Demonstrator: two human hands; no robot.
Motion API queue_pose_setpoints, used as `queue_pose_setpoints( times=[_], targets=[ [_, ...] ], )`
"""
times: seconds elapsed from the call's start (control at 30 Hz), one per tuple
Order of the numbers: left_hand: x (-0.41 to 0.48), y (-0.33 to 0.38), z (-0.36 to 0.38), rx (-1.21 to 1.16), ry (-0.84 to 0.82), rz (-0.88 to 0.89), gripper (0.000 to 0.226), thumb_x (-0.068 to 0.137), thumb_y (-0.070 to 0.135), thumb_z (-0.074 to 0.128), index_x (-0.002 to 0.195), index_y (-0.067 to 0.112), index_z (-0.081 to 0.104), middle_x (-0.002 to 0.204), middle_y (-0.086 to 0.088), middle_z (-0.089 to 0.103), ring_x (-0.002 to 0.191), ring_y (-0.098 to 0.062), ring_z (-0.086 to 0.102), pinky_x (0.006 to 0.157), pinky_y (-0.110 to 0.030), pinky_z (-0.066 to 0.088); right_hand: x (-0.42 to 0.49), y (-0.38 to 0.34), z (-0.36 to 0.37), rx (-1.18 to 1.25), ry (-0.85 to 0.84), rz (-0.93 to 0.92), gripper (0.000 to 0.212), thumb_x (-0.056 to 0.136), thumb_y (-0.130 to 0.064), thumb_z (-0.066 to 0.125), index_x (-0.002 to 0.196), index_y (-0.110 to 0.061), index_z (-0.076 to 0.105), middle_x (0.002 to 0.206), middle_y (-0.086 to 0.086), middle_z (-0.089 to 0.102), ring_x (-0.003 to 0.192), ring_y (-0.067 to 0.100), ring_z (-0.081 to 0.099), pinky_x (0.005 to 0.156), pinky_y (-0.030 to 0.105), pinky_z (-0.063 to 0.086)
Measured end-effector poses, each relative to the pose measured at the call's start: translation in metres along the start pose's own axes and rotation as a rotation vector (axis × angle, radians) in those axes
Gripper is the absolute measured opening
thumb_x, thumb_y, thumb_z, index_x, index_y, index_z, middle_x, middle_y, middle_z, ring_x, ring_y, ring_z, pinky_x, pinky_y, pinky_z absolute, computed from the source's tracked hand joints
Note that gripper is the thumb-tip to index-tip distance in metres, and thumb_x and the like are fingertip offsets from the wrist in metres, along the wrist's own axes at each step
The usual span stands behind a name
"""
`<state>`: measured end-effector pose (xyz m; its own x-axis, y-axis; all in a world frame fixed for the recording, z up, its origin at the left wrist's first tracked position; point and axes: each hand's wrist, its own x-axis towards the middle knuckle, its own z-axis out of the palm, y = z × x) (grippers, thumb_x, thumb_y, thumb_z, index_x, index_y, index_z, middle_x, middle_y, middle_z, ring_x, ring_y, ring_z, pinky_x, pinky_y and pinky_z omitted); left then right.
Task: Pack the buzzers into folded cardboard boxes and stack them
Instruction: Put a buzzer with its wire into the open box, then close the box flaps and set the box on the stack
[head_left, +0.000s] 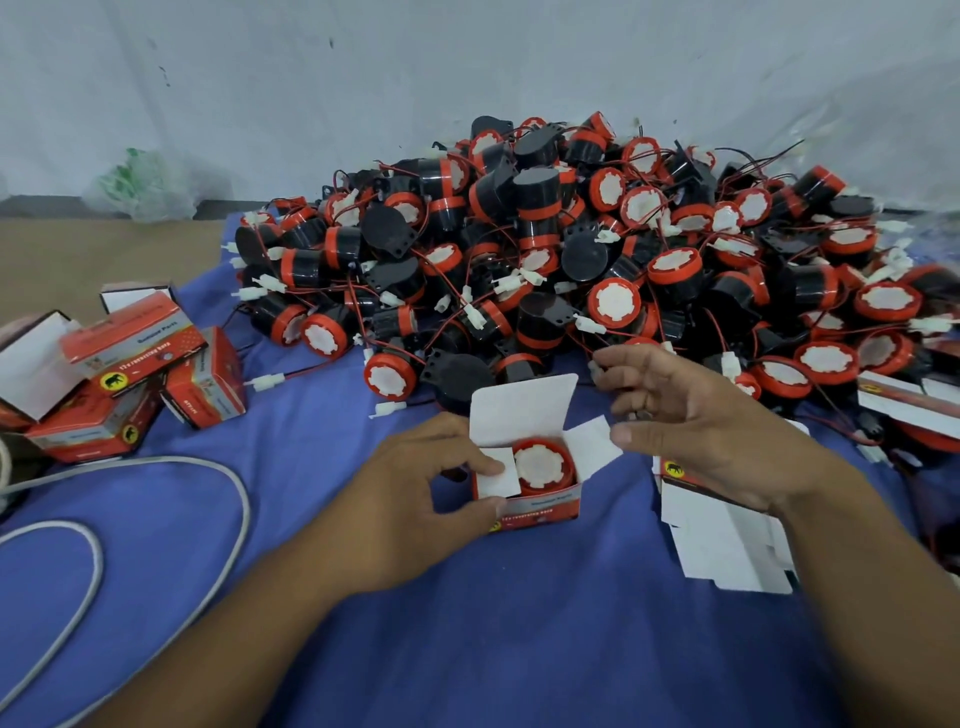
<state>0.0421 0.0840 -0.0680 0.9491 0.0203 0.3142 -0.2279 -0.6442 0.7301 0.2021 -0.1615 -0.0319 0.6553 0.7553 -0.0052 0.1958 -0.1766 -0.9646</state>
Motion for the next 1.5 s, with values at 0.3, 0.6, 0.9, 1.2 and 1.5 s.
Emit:
queue_pose_setpoints(
  times=[0.3,0.6,0.9,1.2,1.5],
  targets=[
    [0.001,-0.003,-0.006,0.014,0.009,-0.011,0.025,0.081,0.019,0.082,0.105,0.023,0.074,0.11,0.021,0.062,0.104,-0.006,0.062,0.087,-0.023,0.053,0.015,0.005,0.037,0.261,-0.037,-0.008,0.036,0.077,-0.026,0.079,0.104,-0.006,0.064,0.081,0.009,0.069,0.066,0.018,0.065,0.058,0.023,0.053],
    [-0.001,-0.007,-0.003,0.027,-0.006,0.005,0.034,0.08,0.033,0.081,0.108,0.038,0.061,0.117,0.025,0.056,0.108,-0.006,0.059,0.089,-0.029,0.052,0.022,0.014,0.059,-0.116,0.001,-0.053,0.059,0.081,-0.034,0.081,0.125,-0.054,0.048,0.106,0.006,0.065,0.066,0.038,0.054,0.064,0.058,0.052],
    [0.001,-0.01,-0.004,0.037,0.021,0.066,0.029,0.088,0.03,0.071,0.112,0.036,0.055,0.132,0.03,0.054,0.118,0.002,0.055,0.093,-0.031,0.05,0.017,0.007,0.044,-0.309,-0.068,-0.148,0.039,0.077,-0.052,0.08,0.114,-0.046,0.07,0.118,-0.02,0.061,0.11,0.009,0.061,0.091,0.035,0.053],
    [-0.001,-0.012,-0.007,0.106,-0.043,0.059,0.046,0.084,0.052,0.072,0.124,0.04,0.055,0.139,0.023,0.053,0.127,0.001,0.05,0.103,-0.033,0.047,0.015,0.012,0.046,-0.443,-0.093,-0.186,0.057,0.075,-0.05,0.076,0.129,-0.043,0.063,0.13,-0.041,0.051,0.124,-0.019,0.044,0.093,-0.001,0.036],
    [0.003,-0.01,-0.004,0.026,0.07,0.129,0.038,0.092,0.033,0.062,0.125,0.016,0.068,0.134,0.008,0.062,0.126,-0.001,0.055,0.1,-0.03,0.052,0.017,0.01,0.057,-0.51,-0.065,-0.336,0.045,0.094,-0.055,0.055,0.137,-0.046,0.045,0.129,-0.04,0.052,0.117,-0.02,0.048,0.093,-0.001,0.036]
  ],
)
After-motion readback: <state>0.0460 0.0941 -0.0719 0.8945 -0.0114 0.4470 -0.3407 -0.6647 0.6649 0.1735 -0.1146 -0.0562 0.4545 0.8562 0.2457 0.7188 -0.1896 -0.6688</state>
